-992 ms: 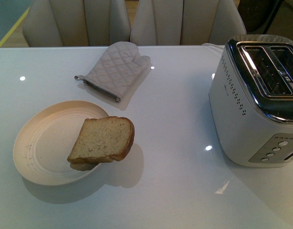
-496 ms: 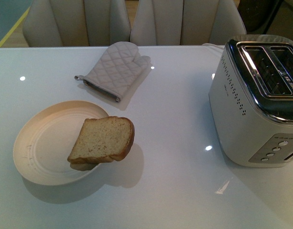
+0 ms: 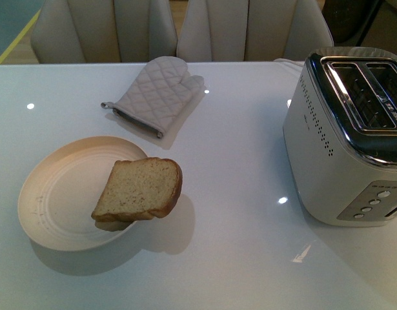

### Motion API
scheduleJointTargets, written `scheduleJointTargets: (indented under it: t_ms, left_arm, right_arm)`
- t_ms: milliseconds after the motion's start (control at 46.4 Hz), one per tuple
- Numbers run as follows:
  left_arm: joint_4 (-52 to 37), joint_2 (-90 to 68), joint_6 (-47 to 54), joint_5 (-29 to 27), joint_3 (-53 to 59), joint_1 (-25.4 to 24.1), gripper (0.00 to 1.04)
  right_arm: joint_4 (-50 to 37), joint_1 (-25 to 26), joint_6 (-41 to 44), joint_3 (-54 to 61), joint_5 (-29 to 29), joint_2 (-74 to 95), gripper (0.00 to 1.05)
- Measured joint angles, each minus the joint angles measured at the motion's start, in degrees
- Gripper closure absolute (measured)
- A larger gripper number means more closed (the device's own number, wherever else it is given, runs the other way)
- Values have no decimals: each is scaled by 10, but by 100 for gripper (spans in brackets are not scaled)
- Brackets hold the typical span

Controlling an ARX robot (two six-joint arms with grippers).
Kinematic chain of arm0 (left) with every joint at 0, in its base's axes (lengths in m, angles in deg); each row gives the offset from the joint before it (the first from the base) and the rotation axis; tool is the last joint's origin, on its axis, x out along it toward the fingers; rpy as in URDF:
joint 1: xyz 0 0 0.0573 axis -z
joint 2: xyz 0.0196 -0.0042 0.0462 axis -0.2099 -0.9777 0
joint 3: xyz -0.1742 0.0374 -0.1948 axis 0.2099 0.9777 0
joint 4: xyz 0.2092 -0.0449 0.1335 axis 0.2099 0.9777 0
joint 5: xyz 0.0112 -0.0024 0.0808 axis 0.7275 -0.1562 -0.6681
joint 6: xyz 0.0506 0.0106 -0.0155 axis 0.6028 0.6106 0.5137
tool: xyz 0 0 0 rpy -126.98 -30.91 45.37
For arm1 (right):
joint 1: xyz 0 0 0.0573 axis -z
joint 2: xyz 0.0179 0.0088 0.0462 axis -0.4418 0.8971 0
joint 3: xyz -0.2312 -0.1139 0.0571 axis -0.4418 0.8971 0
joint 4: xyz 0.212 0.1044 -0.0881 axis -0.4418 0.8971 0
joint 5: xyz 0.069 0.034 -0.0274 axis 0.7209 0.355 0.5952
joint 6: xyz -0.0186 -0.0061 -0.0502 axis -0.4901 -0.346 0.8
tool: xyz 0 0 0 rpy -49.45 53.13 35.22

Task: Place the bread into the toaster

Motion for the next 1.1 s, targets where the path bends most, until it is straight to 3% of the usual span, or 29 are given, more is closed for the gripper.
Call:
scheduleJointTargets:
  t_ms: [65,173,431,518,582,668,755,863,1035,1100]
  left_arm:
    - [8,8,0,0,0,0,102]
    - [100,83,0,0,0,0,102]
    - [110,107,0,0,0,0,101]
    - [110,107,0,0,0,0,84]
    - [110,107,0,0,0,0,75]
    - [111,108,0,0,0,0,61]
    - [111,108,0,0,0,0,51]
    - [111,108,0,0,0,0,33]
    - [111,108,0,0,0,0,9]
    - [111,108,1,0,0,0,6]
  right_arm:
    - [0,0,0,0,0,0,9]
    - [0,0,0,0,0,0,9]
    - [0,0,0,0,0,0,9]
    - [9,-5,-3,-2,-17,6,9]
    - [116,-57,-32,-44,-160,66,9]
    - [196,-113,-57,-79,-290,158,9]
    - [179,-145,-64,-87,-333,207,9]
    - [116,-175,-75,-113,-326,277,9]
    - [20,-197,-109,-172,-269,423,9]
    - [-2,-197,-133,-194,-238,482,9]
